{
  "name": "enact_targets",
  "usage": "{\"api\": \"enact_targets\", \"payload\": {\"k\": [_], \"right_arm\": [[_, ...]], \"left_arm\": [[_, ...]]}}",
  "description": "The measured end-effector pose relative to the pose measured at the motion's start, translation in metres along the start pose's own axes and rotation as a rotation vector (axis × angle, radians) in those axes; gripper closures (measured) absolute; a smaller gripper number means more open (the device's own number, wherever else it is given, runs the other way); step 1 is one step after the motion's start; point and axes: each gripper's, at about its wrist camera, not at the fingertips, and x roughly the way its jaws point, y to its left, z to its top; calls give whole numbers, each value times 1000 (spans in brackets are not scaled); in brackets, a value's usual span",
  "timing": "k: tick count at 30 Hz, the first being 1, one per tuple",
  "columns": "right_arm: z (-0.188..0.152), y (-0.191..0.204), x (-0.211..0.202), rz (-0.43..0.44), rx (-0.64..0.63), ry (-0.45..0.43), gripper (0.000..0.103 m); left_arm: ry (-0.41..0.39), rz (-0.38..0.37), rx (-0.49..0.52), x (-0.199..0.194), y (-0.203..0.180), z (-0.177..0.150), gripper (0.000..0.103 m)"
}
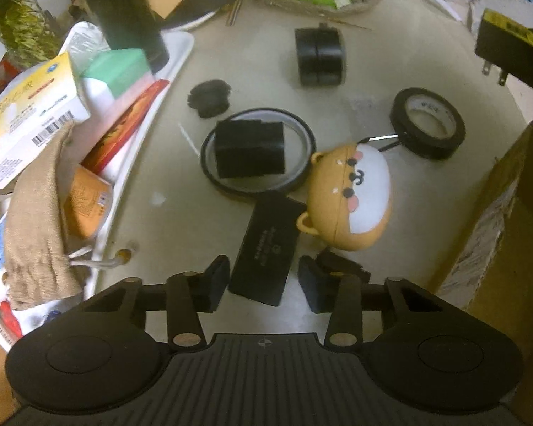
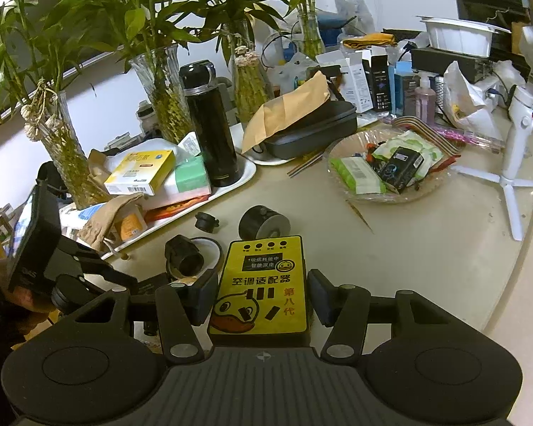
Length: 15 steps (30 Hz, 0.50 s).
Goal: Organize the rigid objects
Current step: 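Grasp the flat black case with the left gripper while the right gripper holds the adapter, then lower the adapter into the box with the right gripper while the left drops the black case in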
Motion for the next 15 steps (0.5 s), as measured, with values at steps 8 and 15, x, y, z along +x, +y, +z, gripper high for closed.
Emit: {"api": "enact_targets", "payload": {"k": [8, 15], "right_arm": [[-1, 6, -3, 26, -27, -11, 45], [-2, 11, -13, 50, -38, -51, 45]], "left_arm": [[-22, -9, -77, -9, 1, -4, 72], [-97, 12, -137, -39, -4, -10, 72]]}}
